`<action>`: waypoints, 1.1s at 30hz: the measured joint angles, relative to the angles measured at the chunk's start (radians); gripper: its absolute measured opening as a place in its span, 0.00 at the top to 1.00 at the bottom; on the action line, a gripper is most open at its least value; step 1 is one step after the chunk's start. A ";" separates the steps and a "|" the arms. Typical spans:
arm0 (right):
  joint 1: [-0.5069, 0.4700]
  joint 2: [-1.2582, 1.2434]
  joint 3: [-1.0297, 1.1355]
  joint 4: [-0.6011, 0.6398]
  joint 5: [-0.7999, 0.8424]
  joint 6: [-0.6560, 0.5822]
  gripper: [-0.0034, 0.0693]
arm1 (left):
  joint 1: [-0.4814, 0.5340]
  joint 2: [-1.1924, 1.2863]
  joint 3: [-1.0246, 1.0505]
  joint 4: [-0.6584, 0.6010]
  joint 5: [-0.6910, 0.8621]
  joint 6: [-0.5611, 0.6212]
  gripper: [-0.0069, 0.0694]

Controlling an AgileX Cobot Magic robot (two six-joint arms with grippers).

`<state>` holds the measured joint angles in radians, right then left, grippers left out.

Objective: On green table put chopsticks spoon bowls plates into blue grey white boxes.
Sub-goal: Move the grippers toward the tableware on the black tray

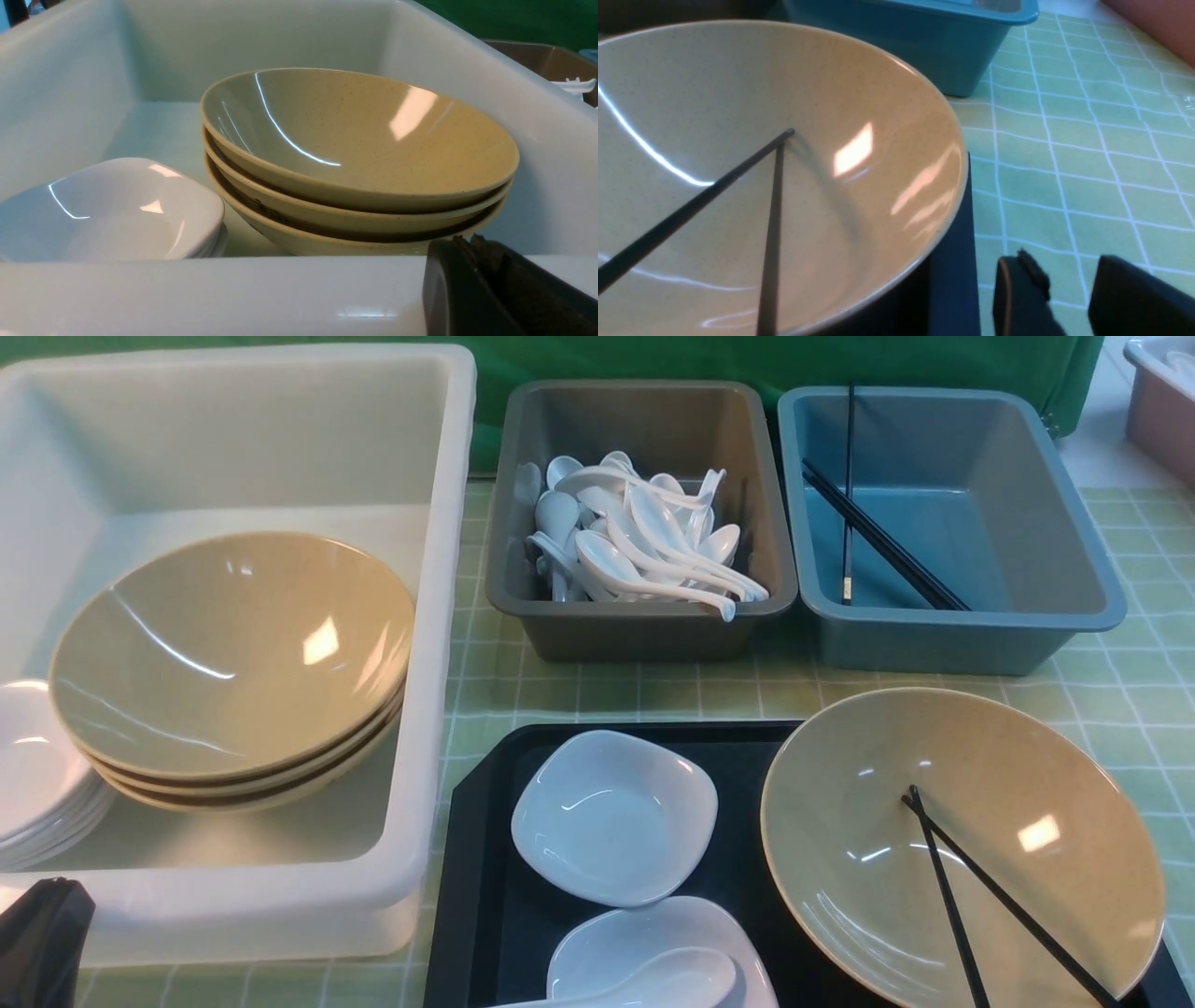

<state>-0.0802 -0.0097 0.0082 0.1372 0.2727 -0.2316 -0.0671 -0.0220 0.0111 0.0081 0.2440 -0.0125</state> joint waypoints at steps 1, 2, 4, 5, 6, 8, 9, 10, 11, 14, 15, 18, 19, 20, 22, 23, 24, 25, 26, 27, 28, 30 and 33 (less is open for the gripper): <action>0.000 0.000 0.001 0.000 -0.013 0.000 0.63 | 0.000 0.000 0.000 0.000 0.000 0.000 0.91; 0.000 0.000 0.003 0.000 -0.024 0.000 0.63 | 0.000 0.000 0.000 0.000 0.001 0.000 0.91; 0.000 0.000 0.007 0.001 -0.045 0.000 0.63 | 0.000 0.000 0.000 0.000 0.001 0.000 0.91; 0.000 0.000 0.011 0.001 -0.070 0.006 0.63 | 0.000 0.000 0.000 0.008 -0.002 0.000 0.91; 0.000 0.000 0.014 0.001 -0.092 0.027 0.63 | 0.000 0.000 0.000 0.016 -0.010 0.001 0.91; 0.000 0.000 0.019 0.001 -0.147 0.106 0.63 | 0.000 0.000 0.005 0.018 -0.033 -0.001 0.91; 0.000 0.000 0.020 0.001 -0.181 0.165 0.63 | 0.000 0.001 0.008 0.012 -0.048 -0.008 0.91; 0.000 0.000 0.020 0.001 -0.208 0.232 0.63 | 0.000 0.002 0.011 0.001 -0.062 -0.013 0.91; 0.000 0.000 0.020 0.001 -0.242 0.286 0.63 | 0.000 0.002 0.015 -0.008 -0.085 -0.020 0.91; 0.000 0.000 0.020 0.004 -0.309 0.388 0.63 | 0.000 0.002 0.016 -0.008 -0.136 -0.030 0.91; 0.000 0.000 0.020 0.004 -0.321 0.401 0.63 | 0.000 0.002 0.016 -0.008 -0.144 -0.036 0.91; 0.000 0.000 0.020 0.004 -0.353 0.418 0.63 | 0.000 0.002 0.016 -0.021 -0.152 -0.068 0.91; 0.000 0.000 0.020 0.004 -0.368 0.420 0.63 | 0.000 0.002 0.016 -0.025 -0.153 -0.083 0.91; 0.000 0.000 0.020 0.004 -0.388 0.421 0.63 | 0.000 0.002 0.016 -0.029 -0.155 -0.098 0.91; 0.000 0.000 0.020 0.005 -0.414 0.422 0.63 | 0.000 0.002 0.016 -0.033 -0.164 -0.125 0.91; 0.000 0.000 0.020 0.005 -0.437 0.424 0.63 | 0.000 0.002 0.016 -0.034 -0.180 -0.144 0.91; 0.000 0.000 0.020 0.006 -0.445 0.424 0.63 | 0.000 0.002 0.016 -0.034 -0.184 -0.148 0.91; 0.000 0.000 0.020 0.007 -0.486 0.425 0.63 | 0.000 0.002 0.016 -0.036 -0.244 -0.178 0.91; 0.000 0.000 0.020 0.007 -0.491 0.425 0.63 | 0.000 0.002 0.016 -0.036 -0.244 -0.178 0.91; 0.000 0.000 0.020 0.008 -0.516 0.432 0.63 | 0.000 0.002 0.016 -0.036 -0.273 -0.196 0.91; 0.000 0.000 0.020 0.008 -0.535 0.440 0.63 | 0.000 0.002 0.016 -0.036 -0.310 -0.218 0.91; 0.000 0.000 0.020 0.008 -0.578 0.465 0.63 | 0.000 0.002 0.016 -0.036 -0.401 -0.297 0.91; 0.000 0.000 0.017 0.010 -0.579 0.469 0.63 | 0.000 0.002 0.016 -0.036 -0.458 -0.358 0.91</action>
<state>-0.0802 -0.0097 0.0252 0.1473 -0.3066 0.2374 -0.0671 -0.0200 0.0275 -0.0281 -0.2136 -0.3703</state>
